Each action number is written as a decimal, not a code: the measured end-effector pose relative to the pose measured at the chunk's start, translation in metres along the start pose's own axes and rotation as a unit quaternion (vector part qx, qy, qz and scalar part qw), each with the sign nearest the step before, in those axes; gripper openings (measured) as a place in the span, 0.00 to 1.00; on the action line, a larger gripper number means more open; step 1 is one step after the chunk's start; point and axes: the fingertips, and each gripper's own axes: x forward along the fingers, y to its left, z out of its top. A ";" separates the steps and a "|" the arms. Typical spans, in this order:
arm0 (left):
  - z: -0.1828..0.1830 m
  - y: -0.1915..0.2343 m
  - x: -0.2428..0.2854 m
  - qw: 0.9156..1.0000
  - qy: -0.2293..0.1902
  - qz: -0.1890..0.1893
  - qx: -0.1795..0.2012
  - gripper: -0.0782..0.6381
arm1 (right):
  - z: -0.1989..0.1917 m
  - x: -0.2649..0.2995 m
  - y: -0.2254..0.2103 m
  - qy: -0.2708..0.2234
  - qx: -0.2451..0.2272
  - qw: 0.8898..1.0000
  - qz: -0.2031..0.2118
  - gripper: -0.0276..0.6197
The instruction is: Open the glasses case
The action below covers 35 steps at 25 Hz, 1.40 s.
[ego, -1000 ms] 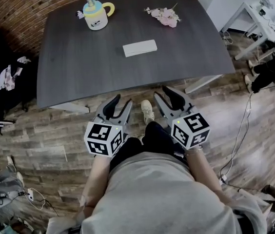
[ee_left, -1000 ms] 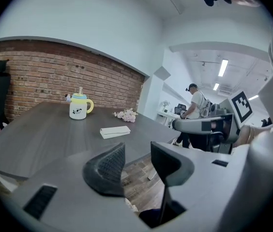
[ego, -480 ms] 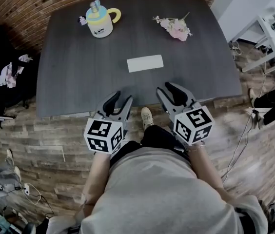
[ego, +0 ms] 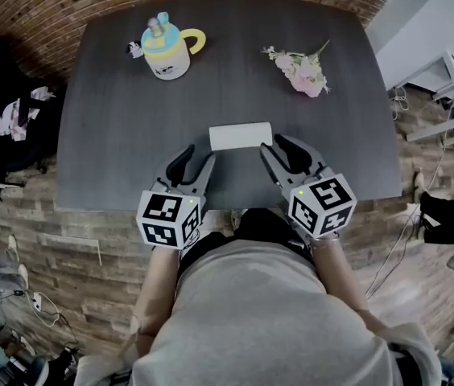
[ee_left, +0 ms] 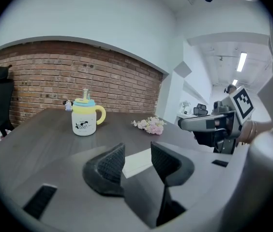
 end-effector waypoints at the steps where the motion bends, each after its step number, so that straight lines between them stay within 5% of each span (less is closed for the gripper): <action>1: 0.002 0.003 0.006 1.000 0.001 0.004 0.000 0.36 | 0.002 0.004 -0.006 0.002 0.000 1.000 0.002 0.27; 13: -0.011 0.022 0.051 0.998 0.054 0.034 -0.004 0.36 | -0.004 0.045 -0.045 0.045 -0.008 0.998 0.048 0.27; 30: -0.052 0.025 0.069 0.992 0.104 0.033 0.055 0.36 | -0.053 0.056 -0.054 0.116 -0.029 0.990 0.073 0.27; 35: -0.070 0.021 0.079 0.987 0.137 0.016 0.077 0.36 | -0.067 0.059 -0.057 0.145 -0.099 0.982 0.062 0.30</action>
